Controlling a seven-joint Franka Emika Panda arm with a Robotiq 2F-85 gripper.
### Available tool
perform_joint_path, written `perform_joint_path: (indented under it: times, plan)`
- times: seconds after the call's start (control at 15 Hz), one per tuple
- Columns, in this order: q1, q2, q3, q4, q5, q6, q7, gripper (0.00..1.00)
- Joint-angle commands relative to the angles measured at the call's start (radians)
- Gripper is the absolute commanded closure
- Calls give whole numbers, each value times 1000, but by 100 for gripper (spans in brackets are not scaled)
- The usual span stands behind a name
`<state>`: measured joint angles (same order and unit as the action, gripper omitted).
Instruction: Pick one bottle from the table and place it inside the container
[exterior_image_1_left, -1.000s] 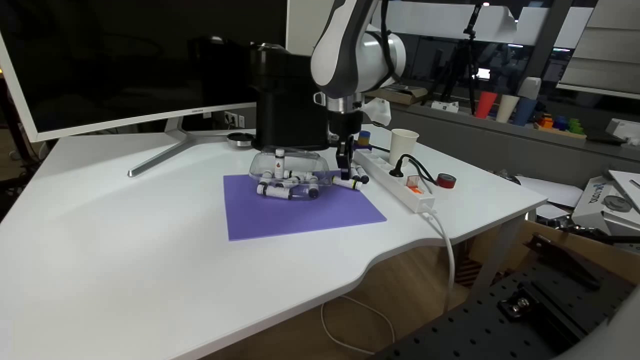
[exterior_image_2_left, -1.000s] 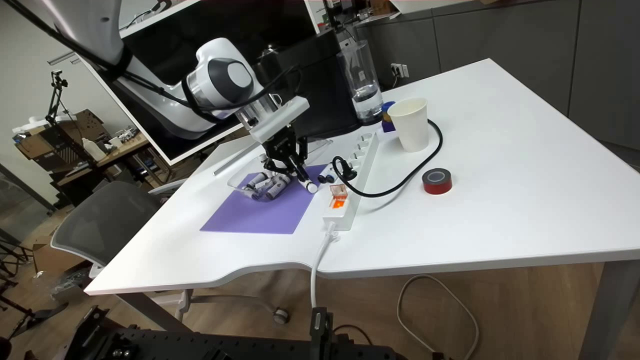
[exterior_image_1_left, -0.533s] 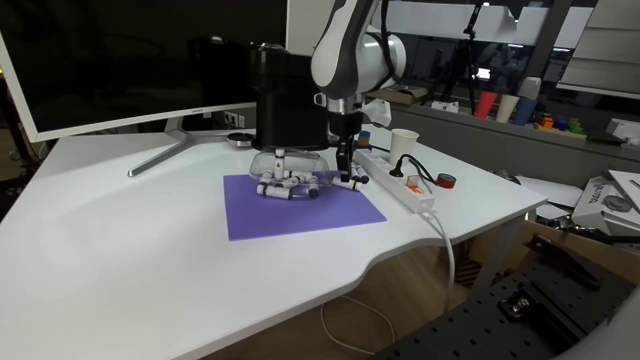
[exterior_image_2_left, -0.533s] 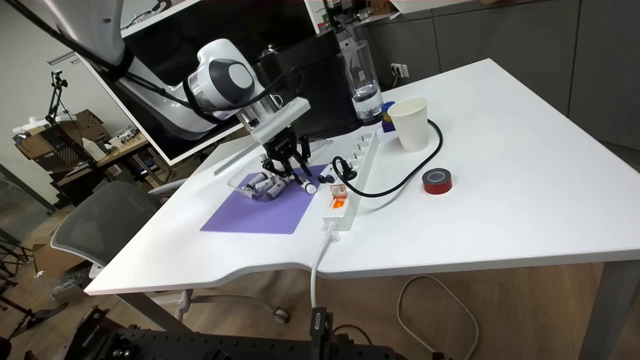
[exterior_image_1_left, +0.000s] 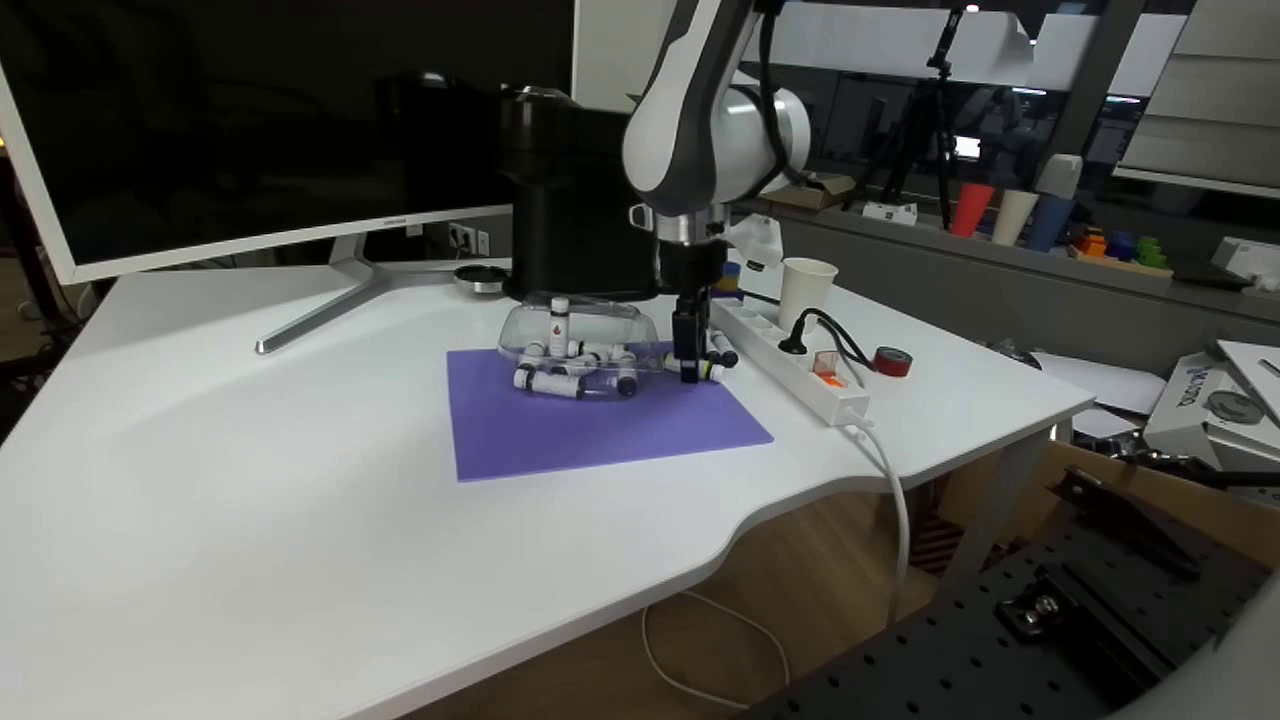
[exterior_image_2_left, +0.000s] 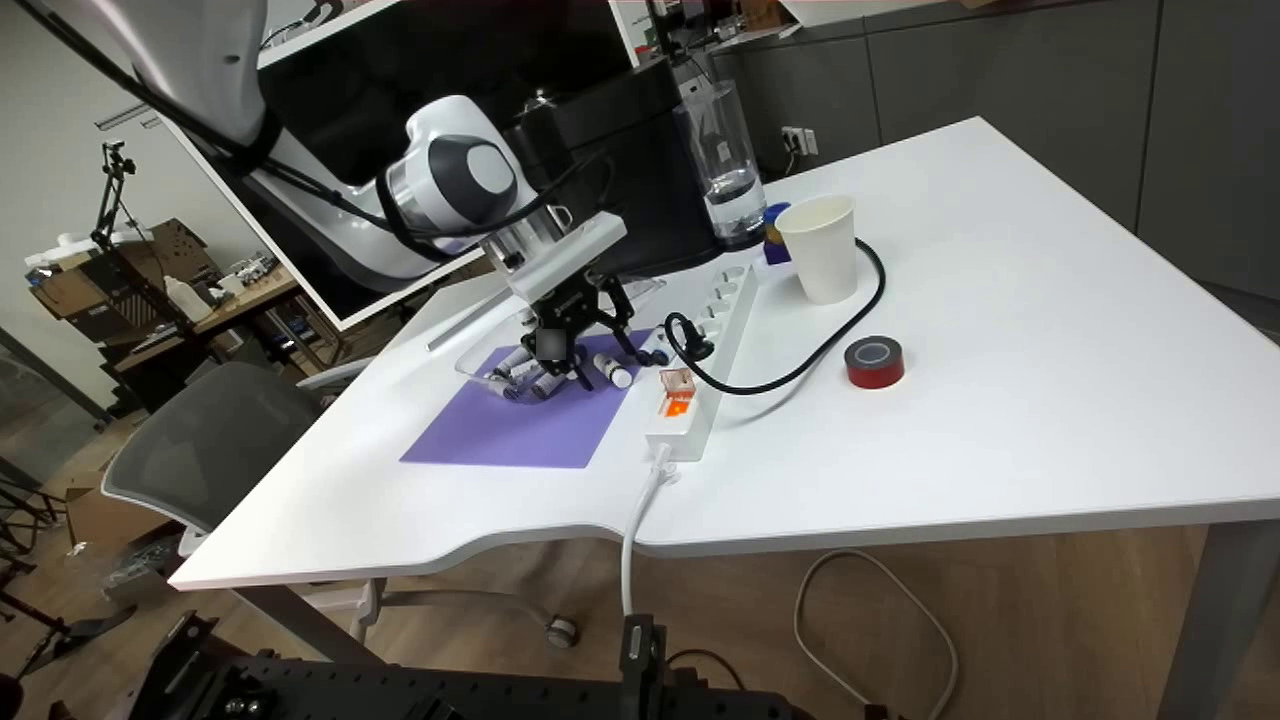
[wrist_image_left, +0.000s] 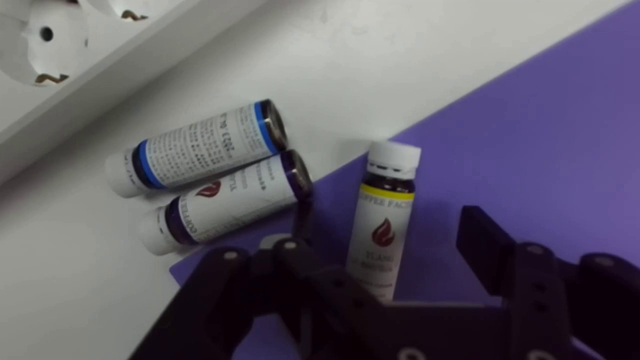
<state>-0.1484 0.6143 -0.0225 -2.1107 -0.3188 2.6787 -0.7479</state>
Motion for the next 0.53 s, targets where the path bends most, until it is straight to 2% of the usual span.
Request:
perform_joint_path:
  times: [0.0, 0.13, 0.4, 0.47]
  plan:
    - [-17, 4, 16, 18, 8, -2, -9, 55]
    - [-19, 1, 18, 18, 11, -3, -9, 71]
    - [-9, -28, 5, 3, 1, 7, 11, 97]
    - [-10, -46, 6, -3, 4, 9, 12, 94]
